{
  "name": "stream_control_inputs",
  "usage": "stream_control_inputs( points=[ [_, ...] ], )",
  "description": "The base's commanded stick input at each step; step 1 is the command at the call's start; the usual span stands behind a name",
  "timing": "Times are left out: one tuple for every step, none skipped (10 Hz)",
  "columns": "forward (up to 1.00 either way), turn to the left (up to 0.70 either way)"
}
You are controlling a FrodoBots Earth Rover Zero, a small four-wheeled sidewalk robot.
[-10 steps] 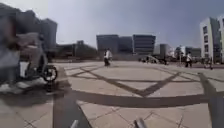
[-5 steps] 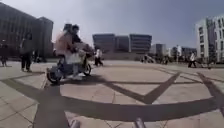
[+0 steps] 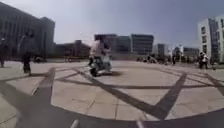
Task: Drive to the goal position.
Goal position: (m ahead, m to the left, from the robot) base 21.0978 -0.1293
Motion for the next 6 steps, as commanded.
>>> stream_control_inputs(
  points=[
    [0.7,0.01],
    [0.7,0.01],
    [0.7,0.01],
    [0.7,0.01],
    [0.7,0.01],
    [0.7,0.01]
  ],
)
